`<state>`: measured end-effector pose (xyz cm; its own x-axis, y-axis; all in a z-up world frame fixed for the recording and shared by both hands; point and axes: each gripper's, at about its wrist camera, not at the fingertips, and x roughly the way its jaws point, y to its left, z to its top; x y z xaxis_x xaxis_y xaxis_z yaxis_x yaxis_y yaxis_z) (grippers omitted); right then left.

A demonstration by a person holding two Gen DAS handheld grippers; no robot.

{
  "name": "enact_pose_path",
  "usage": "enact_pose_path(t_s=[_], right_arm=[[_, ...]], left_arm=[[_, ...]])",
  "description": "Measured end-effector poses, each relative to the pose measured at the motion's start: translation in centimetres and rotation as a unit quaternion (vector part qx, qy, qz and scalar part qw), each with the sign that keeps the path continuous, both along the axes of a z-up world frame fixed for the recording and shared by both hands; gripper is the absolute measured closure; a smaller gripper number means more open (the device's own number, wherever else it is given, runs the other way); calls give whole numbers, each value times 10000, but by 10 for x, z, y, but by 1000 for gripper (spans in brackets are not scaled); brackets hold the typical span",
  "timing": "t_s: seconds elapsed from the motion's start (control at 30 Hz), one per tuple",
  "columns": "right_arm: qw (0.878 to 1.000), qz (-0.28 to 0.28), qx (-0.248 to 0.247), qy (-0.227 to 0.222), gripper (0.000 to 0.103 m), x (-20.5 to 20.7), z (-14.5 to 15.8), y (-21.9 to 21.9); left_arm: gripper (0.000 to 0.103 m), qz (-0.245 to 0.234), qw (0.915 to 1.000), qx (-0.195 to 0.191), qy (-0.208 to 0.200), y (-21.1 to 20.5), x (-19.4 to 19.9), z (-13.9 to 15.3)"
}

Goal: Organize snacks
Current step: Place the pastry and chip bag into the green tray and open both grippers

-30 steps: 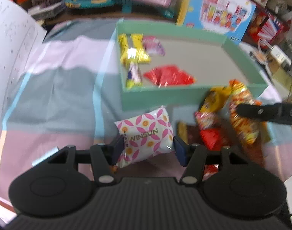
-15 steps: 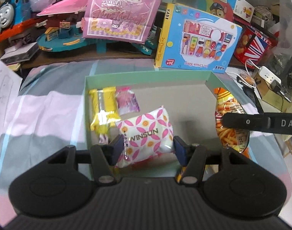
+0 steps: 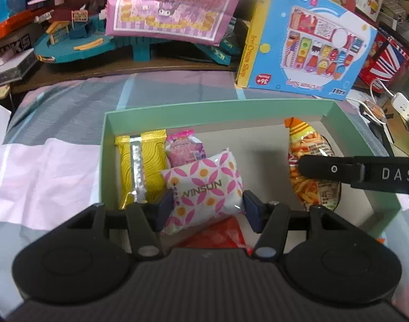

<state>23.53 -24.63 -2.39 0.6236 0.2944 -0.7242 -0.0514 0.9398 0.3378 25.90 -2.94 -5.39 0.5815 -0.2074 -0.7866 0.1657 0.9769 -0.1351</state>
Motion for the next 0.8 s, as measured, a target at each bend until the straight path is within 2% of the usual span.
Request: enact_pose_path(t_s=[0.23,0.3,0.33,0.37,0.4,0.43,0.47,0.53,0.8], right_arm=[[9998,114,-101,102,71,34,-14,10],[9998,125,-89,99,71,41,-15,13],[9998,147,-60,84,68,44,-16,14],[9999,158,-2,50,59,47,-16,16],[9999,157,62,20,47,49,-15,16],[9998,127,134,5,17,49,-15,16],[9999,68,148,-43,4,46,-14,16],[9998,6,127,-169,5,41,-12,14],[9998,-79,81,-149,0,15,-3,1]], left_arm=[[45,-41,9999,0,118,-7,15,-17],[43,12,9999,14,124,-9,19,-20],[35,37,10000,3,88,-9,18,-20],[27,61,10000,11,41,-11,18,-19],[5,104,9999,57,-23,-12,17,-18],[0,162,9997,115,-113,-12,15,-16],[0,206,9994,166,-211,-13,12,-14],[0,200,9995,149,-187,-12,12,-12],[0,329,9994,-61,-5,-7,2,-5]])
